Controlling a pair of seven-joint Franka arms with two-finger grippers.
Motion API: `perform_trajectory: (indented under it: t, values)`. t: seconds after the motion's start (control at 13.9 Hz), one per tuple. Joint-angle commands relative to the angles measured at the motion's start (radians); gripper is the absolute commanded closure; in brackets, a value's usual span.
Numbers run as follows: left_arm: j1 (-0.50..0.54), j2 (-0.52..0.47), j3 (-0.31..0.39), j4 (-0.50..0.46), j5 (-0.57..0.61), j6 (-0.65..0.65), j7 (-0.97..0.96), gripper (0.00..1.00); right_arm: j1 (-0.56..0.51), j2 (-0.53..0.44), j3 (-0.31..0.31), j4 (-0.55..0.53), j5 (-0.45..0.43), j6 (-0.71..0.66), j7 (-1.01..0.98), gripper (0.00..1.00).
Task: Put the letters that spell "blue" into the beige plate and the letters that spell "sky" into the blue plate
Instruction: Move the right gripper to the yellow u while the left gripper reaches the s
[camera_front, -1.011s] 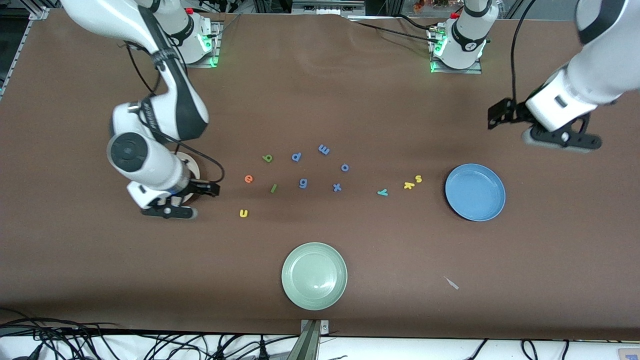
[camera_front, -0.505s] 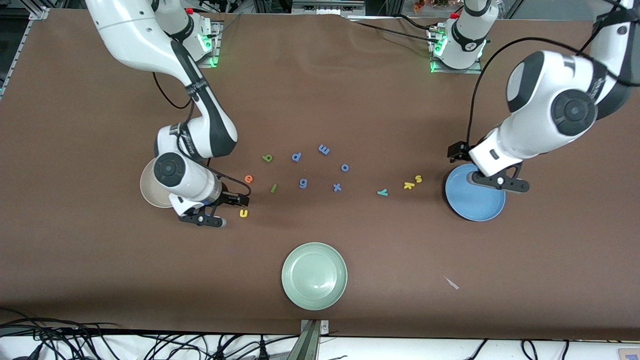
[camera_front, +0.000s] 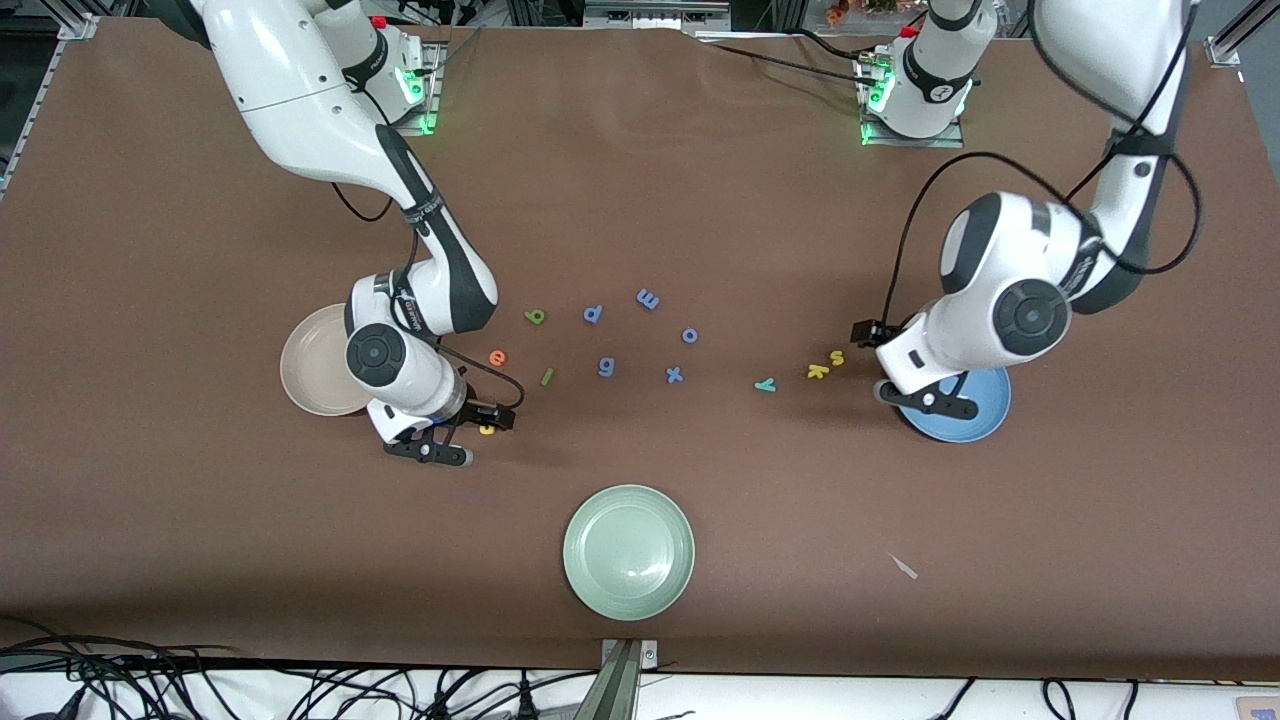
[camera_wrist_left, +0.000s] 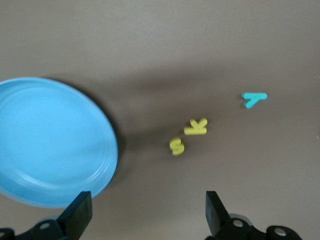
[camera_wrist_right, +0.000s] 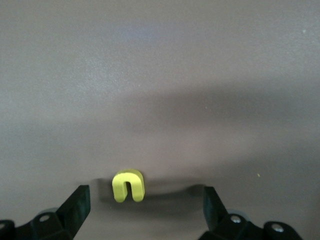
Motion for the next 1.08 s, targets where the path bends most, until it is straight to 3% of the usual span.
perform_trajectory:
  t: [0.0, 0.07, 0.29, 0.51, 0.72, 1.01]
  values:
    - [-0.025, 0.060, 0.011, 0.016, -0.011, 0.061, 0.006, 0.00, 0.008, 0.052, -0.006, 0.060, 0.022, -0.001, 0.009, 0.01]
    - [-0.026, 0.069, 0.011, -0.006, -0.011, 0.124, 0.002, 0.00, 0.008, 0.059, -0.006, 0.066, 0.023, -0.001, 0.011, 0.08]
    - [-0.045, 0.039, 0.011, -0.173, -0.014, 0.313, -0.008, 0.00, 0.008, 0.070, -0.006, 0.088, 0.026, -0.012, 0.015, 0.49]
    - [-0.059, 0.027, 0.009, -0.270, -0.021, 0.417, -0.031, 0.00, 0.008, 0.073, -0.006, 0.095, 0.028, -0.013, 0.020, 0.69]
    - [-0.068, 0.020, 0.009, -0.330, -0.022, 0.462, -0.031, 0.02, 0.010, 0.073, -0.006, 0.097, 0.029, -0.013, 0.023, 0.76]
    - [-0.070, 0.020, 0.009, -0.336, -0.021, 0.465, -0.031, 0.38, 0.008, 0.064, -0.006, 0.117, 0.023, -0.070, 0.020, 0.85]
